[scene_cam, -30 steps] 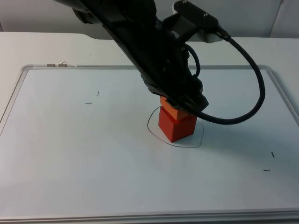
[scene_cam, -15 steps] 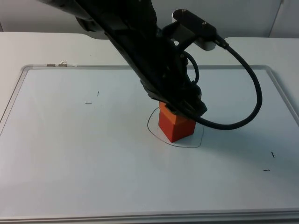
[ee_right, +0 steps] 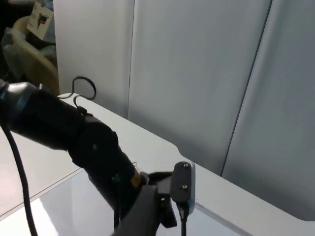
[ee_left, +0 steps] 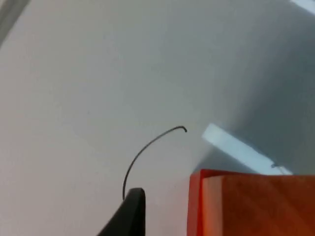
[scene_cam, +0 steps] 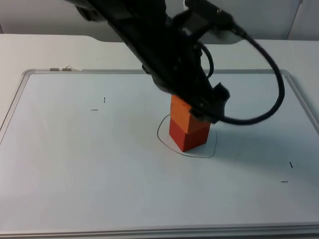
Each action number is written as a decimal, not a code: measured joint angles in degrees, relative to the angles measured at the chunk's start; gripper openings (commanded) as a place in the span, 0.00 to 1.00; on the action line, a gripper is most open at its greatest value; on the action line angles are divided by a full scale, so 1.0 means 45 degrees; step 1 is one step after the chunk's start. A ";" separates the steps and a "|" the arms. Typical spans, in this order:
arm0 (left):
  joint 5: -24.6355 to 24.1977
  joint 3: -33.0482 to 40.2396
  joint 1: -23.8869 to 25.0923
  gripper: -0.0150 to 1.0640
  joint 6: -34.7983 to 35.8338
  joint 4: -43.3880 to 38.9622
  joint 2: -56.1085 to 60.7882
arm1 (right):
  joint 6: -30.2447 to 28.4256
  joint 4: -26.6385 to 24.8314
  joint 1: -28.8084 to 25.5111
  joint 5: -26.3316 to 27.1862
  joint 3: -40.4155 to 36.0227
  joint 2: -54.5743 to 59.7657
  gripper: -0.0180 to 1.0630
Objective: Pick up one cube with the left hand and another cube with the right hand. First place the cube in the right hand at the target position, then stack the cube in the left hand on top.
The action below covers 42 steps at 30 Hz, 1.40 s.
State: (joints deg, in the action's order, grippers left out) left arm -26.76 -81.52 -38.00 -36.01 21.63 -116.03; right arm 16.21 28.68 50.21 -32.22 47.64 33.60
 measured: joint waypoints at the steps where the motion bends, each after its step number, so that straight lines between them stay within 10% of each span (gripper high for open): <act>1: -0.0032 0.0000 0.0000 0.99 0.0000 -0.0023 0.0510 | 0.0000 0.0000 0.0000 0.0000 0.0000 0.0000 0.84; 8: -0.0835 0.0000 0.0000 0.99 0.0027 -0.0191 0.3871 | 0.0000 0.0000 0.0000 0.0000 0.0000 0.0000 0.84; 19: -0.4986 -0.0075 0.0000 0.99 0.2849 -0.3731 0.9881 | -0.0204 -0.0086 0.0000 0.0257 0.0000 -0.1827 0.84; 25: -0.7335 0.0223 0.0000 0.99 0.3723 -0.4120 1.2087 | -0.2831 -0.2064 0.0000 -0.0355 0.0000 -0.3563 0.84; 32: -0.7489 0.3114 0.0000 0.99 0.4360 -0.4120 1.5517 | -0.5443 -0.4387 0.0000 -0.2174 -0.0137 -0.3971 0.84; 42: -0.7952 0.8060 0.0000 0.99 0.6388 -0.4183 2.1472 | -0.5852 -0.5041 0.0000 -0.2257 -0.1967 -0.3971 0.84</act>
State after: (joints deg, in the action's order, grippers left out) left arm -62.55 -45.25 -38.00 -7.26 2.80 -19.41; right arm -10.13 5.99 50.21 -42.38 38.79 15.73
